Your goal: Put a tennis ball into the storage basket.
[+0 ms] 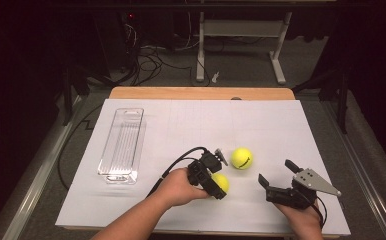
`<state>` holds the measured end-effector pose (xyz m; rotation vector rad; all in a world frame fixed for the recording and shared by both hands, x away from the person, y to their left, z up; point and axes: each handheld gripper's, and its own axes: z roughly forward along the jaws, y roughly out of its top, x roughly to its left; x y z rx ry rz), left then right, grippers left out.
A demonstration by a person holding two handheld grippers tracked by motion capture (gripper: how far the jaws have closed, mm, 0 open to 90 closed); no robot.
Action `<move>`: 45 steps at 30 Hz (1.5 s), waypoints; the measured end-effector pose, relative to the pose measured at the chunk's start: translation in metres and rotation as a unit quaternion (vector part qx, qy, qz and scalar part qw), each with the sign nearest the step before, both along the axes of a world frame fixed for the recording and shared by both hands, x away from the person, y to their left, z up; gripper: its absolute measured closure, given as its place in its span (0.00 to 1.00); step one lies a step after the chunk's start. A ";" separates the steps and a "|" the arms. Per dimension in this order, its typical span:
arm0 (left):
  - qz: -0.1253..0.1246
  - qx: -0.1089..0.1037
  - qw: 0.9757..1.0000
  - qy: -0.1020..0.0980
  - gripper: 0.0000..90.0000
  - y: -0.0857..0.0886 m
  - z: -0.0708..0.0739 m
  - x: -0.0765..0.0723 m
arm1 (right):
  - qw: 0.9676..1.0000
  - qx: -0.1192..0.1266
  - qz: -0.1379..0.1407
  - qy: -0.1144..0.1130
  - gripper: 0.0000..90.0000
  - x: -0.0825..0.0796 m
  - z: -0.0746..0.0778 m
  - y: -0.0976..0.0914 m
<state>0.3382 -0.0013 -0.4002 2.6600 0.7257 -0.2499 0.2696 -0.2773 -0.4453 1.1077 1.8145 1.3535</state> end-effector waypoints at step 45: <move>0.072 0.073 0.994 0.034 0.29 0.113 0.031 -0.002 | 1.000 -0.003 0.000 -0.001 0.00 -0.001 0.000 0.002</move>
